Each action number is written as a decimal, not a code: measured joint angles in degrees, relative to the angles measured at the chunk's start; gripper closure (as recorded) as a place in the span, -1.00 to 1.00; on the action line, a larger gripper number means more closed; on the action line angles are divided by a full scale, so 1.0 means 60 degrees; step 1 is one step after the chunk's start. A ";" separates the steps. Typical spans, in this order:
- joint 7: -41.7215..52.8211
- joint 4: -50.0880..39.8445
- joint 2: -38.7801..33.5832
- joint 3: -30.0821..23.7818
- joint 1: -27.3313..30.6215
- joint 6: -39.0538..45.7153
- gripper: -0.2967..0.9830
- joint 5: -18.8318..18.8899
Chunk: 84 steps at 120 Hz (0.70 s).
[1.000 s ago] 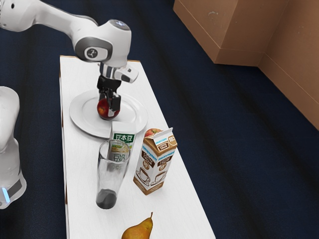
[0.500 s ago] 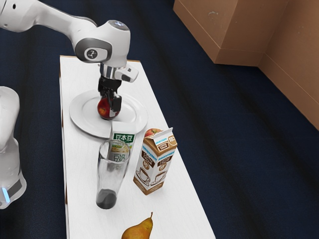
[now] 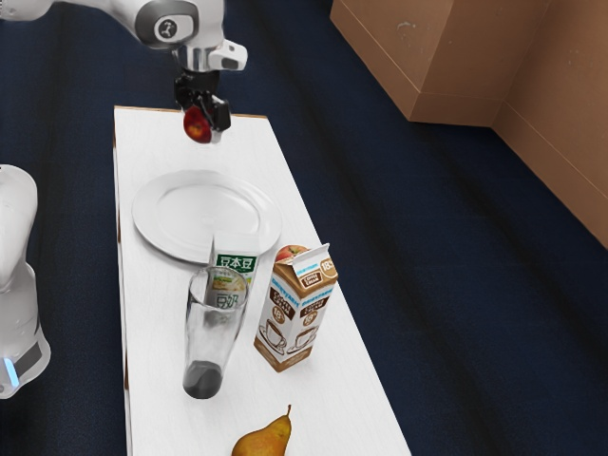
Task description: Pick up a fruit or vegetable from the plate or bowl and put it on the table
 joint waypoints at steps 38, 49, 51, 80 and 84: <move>0.0509 0.1214 0.0684 0.1609 0.0016 -0.0166 -0.20 0.0310; 0.0649 0.1244 0.0695 0.1773 0.0031 -0.0202 -0.43 0.0334; 0.0673 0.1244 0.0695 0.1784 0.0034 -0.0208 -0.44 0.0334; 0.0967 0.1225 0.0693 0.1814 0.0045 -0.0296 -0.51 0.0450; 0.1000 0.1222 0.0688 0.1813 0.0044 -0.0344 -0.52 0.0487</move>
